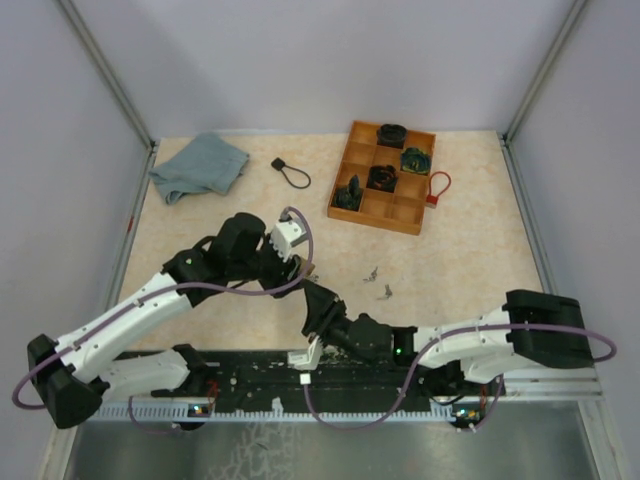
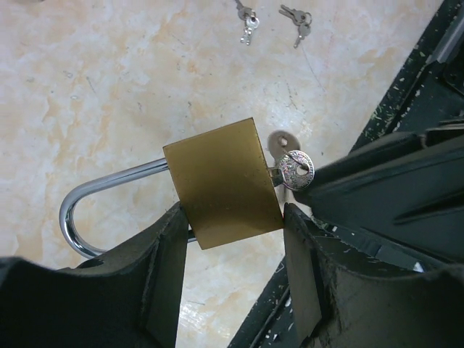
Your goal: Unlock with the key
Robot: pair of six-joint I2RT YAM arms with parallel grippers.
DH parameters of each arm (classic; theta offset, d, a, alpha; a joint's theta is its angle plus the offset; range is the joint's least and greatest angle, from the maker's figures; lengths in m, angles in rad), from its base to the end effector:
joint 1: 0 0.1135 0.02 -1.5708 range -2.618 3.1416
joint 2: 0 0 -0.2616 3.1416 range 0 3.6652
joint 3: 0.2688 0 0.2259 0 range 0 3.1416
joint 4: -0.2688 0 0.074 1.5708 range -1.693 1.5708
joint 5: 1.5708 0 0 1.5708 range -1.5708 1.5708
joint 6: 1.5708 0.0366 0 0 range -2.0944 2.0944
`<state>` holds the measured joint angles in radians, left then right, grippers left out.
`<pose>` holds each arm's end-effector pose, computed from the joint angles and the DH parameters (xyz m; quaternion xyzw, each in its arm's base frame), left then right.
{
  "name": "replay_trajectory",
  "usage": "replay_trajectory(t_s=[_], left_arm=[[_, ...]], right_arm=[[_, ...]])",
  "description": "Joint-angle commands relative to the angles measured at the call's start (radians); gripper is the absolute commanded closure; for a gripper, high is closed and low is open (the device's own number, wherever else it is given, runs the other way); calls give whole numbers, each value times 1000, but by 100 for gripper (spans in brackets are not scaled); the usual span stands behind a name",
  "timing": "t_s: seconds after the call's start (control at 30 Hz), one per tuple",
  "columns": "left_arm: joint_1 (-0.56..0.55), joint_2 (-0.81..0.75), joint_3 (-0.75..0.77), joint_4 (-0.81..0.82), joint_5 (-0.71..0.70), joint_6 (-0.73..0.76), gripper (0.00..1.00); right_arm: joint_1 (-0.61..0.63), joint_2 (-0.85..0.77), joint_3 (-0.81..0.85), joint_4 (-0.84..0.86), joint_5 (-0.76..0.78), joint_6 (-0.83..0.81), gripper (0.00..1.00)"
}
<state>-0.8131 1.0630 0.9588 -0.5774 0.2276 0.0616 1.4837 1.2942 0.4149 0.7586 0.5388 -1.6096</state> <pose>0.1320 -0.1515 0.3100 0.4241 0.7918 -0.2522 0.3599 0.0394 0.2358 0.2230 -0.7170 0.1939 -0.2390 0.6255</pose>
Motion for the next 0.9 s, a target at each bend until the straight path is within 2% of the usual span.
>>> replay_trajectory(t_s=[0.0,0.17,0.3,0.4,0.5,0.6,0.7,0.87], left_arm=[[-4,-29,-11,113,-83,-8,100],[-2,-42,-32,131,-165,-9,100],[-1,-63,-71,162,-213,24,100],[0,-86,-97,184,-227,69,100],[-1,-108,-115,215,-209,113,100],[-3,-137,-134,248,-184,154,100],[-7,-166,-156,294,-169,186,100],[-21,-182,-168,337,-161,197,100]], right_arm=[[9,-110,16,-54,-86,139,59],[8,-246,20,-183,-166,328,52],[-19,-361,36,-276,-197,562,49],[-86,-467,31,-292,-255,777,44],[-165,-542,8,-263,-345,998,42],[-220,-562,3,-255,-325,1157,39],[-292,-552,43,-315,-321,1346,36],[-441,-514,54,-330,-445,1610,36]])
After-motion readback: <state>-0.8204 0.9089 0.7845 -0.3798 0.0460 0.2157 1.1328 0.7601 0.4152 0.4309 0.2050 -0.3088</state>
